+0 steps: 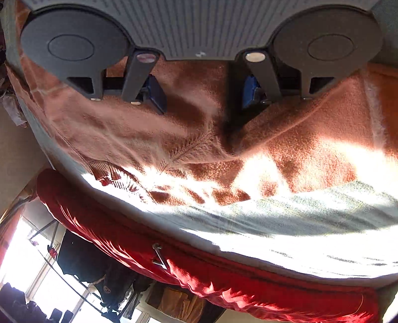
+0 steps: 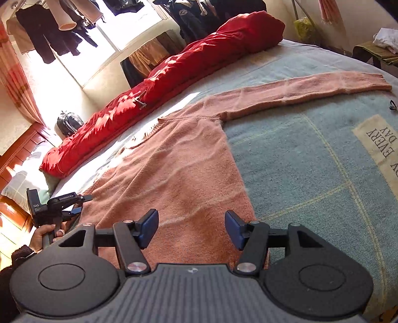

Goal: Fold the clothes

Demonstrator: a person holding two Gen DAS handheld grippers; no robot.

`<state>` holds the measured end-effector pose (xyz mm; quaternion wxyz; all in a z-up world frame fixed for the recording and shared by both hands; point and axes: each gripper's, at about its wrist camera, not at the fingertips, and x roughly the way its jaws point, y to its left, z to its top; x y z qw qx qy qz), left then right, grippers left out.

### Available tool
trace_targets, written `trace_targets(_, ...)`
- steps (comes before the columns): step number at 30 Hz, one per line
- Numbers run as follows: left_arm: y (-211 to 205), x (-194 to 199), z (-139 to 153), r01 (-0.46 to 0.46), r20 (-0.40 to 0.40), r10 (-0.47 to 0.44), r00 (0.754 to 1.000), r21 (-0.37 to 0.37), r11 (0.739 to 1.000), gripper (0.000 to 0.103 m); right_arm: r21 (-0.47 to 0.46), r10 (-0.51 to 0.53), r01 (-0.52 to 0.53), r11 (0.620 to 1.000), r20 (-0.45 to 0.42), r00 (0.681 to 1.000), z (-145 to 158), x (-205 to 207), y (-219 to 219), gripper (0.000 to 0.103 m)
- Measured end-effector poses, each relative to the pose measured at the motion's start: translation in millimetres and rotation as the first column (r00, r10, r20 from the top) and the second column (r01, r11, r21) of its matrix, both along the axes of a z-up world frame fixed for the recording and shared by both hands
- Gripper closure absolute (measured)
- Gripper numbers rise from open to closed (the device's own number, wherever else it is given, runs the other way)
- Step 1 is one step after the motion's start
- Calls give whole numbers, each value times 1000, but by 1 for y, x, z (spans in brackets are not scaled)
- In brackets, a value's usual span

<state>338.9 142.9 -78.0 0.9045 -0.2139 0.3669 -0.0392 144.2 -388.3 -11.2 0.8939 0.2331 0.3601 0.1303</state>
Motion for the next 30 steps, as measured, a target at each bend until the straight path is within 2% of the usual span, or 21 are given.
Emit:
trace_targets(2, 1, 4, -2, 0, 33, 1, 999, -39, 999, 52, -10, 27, -27, 1000, 11, 1000, 2, 10, 10, 38)
trace_targets(3, -2, 2, 0, -5, 44, 5, 999, -15, 1000, 79, -15, 38, -37, 999, 14, 999, 2, 14, 15, 37)
trace_targets(4, -6, 0, 3, -12, 52, 11, 999, 19, 1000, 95, -19, 47, -46, 999, 14, 999, 1, 18, 19, 36)
trace_targets(5, -9, -1, 5, -20, 61, 17, 998, 54, 998, 95, -22, 56, -56, 998, 13, 998, 0, 23, 24, 35)
trace_targets(9, -13, -15, 34, -67, 195, 35, 980, 159, 985, 94, -14, 79, -79, 997, 1, 997, -7, 39, 35, 35)
trace_targets(11, -10, -8, 40, -88, 204, 49, 978, 191, 978, 93, -10, 84, -84, 996, -9, 996, -12, 44, 39, 35)
trace_targets(12, -9, -4, 39, -92, 195, 52, 979, 200, 976, 93, -9, 84, -84, 996, -13, 996, -14, 45, 40, 35)
trace_targets(14, -8, 9, 27, -71, 121, 47, 991, 200, 977, 92, -5, 83, -84, 996, -29, 996, -18, 46, 41, 35)
trace_targets(16, -8, 13, 13, -46, 70, 31, 997, 220, 974, 86, 0, 83, -83, 997, -48, 995, -22, 46, 40, 35)
trace_targets(18, -9, 9, 8, -24, 55, 12, 998, 235, 972, 85, -11, 82, -82, 997, -62, 995, -24, 44, 39, 34)
trace_targets(24, -20, -32, 32, 36, 24, -45, 999, 314, 949, 76, -27, 81, -83, 996, -48, 996, -19, 39, 38, 33)
trace_targets(26, -30, -55, 44, 79, 32, -95, 995, 325, 942, 75, -35, 101, -102, 994, -30, 994, -16, 39, 43, 31)
trace_targets(28, -47, -81, 57, 149, 47, -173, 984, 324, 934, 65, -49, 122, -123, 991, -25, 992, -16, 43, 50, 31)
trace_targets(30, -70, -106, 63, 247, 52, -279, 959, 331, 911, 57, -73, 146, -148, 986, -26, 989, -18, 51, 60, 31)
